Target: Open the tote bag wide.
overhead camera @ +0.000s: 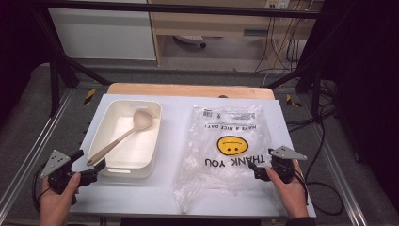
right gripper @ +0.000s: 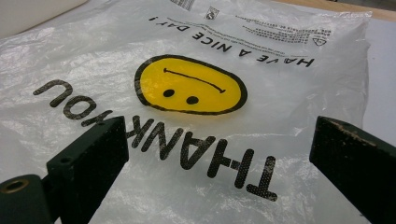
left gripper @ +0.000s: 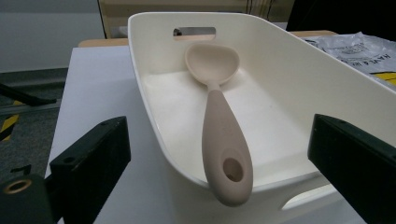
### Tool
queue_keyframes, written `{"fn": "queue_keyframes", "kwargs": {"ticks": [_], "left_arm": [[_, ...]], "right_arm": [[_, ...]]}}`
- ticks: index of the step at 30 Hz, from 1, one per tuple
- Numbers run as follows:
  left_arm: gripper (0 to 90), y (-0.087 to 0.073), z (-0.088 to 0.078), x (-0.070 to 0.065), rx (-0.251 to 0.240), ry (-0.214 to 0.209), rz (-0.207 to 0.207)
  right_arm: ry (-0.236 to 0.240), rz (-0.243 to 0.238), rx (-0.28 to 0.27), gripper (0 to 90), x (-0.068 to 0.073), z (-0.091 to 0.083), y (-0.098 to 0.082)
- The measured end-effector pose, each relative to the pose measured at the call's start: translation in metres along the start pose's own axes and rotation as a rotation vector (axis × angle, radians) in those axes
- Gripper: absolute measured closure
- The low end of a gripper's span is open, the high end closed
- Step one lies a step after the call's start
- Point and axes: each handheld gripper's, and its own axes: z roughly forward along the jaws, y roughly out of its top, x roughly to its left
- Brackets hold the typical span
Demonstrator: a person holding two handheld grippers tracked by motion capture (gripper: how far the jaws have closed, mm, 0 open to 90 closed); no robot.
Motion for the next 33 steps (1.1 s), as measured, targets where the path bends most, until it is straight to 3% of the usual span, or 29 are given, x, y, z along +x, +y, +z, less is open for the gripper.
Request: {"fn": "queue_keyframes", "kwargs": {"ticks": [10,17,23,27,29,33], "left_arm": [[5.7,0.0,-0.001,0.001,-0.003,-0.001,-0.011],[5.7,-0.001,0.001,0.001,0.003,0.001,-0.007],[5.7,-0.001,0.001,0.002,0.006,0.007,-0.011],[5.6,-0.002,0.002,0.002,0.011,0.011,-0.01],[5.6,-0.002,0.002,0.003,0.012,0.015,-0.01],[5.7,-0.002,0.001,0.003,0.01,0.028,-0.014]], "right_arm": [[-0.023,-0.001,0.008,5.3,0.001,-0.002,0.008],[-0.082,0.018,0.005,8.3,-0.018,-0.009,0.027],[-0.103,0.025,-0.001,13.7,-0.034,-0.009,0.041],[-0.129,0.053,0.006,31.0,-0.052,0.005,0.049],[-0.133,0.057,0.016,32.7,-0.056,0.01,0.05],[-0.171,0.05,0.056,39.7,-0.072,0.038,0.052]]}}
